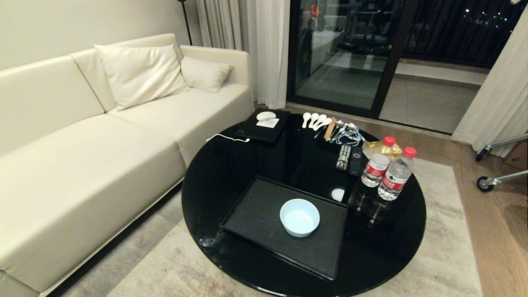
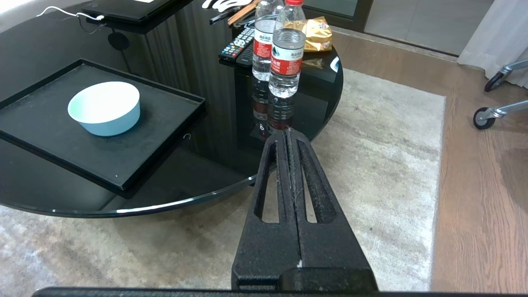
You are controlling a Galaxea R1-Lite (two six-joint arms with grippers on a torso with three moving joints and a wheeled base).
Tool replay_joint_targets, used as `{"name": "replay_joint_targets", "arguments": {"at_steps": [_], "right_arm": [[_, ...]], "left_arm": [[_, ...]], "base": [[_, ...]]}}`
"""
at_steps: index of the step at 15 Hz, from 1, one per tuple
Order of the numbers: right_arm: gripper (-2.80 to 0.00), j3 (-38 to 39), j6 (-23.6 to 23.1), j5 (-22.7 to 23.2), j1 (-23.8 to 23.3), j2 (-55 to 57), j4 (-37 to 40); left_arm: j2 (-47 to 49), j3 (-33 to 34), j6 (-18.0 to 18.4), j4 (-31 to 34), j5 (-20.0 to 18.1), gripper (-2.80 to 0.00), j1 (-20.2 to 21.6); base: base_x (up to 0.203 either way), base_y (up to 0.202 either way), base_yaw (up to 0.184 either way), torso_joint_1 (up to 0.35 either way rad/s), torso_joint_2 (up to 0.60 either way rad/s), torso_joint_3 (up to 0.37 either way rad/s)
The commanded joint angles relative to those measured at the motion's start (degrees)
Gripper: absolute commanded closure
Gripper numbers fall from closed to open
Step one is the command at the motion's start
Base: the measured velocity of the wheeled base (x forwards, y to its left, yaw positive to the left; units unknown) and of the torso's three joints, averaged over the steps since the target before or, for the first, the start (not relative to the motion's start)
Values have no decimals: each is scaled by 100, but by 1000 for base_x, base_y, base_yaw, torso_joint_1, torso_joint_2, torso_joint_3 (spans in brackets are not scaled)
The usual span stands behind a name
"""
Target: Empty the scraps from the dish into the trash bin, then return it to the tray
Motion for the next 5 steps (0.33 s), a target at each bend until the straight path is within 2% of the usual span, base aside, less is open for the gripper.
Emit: {"name": "replay_joint_targets", "arguments": {"at_steps": [1,5], "right_arm": [[0,0,4,-7,1,11,-1],[0,0,33,1,1,11,-1]], "left_arm": [[-2,0,-3,-2,2,0,0],[-2,0,-3,-2,2,0,0]], "base": [[0,0,0,0,0,0],[0,0,0,0,0,0]]}}
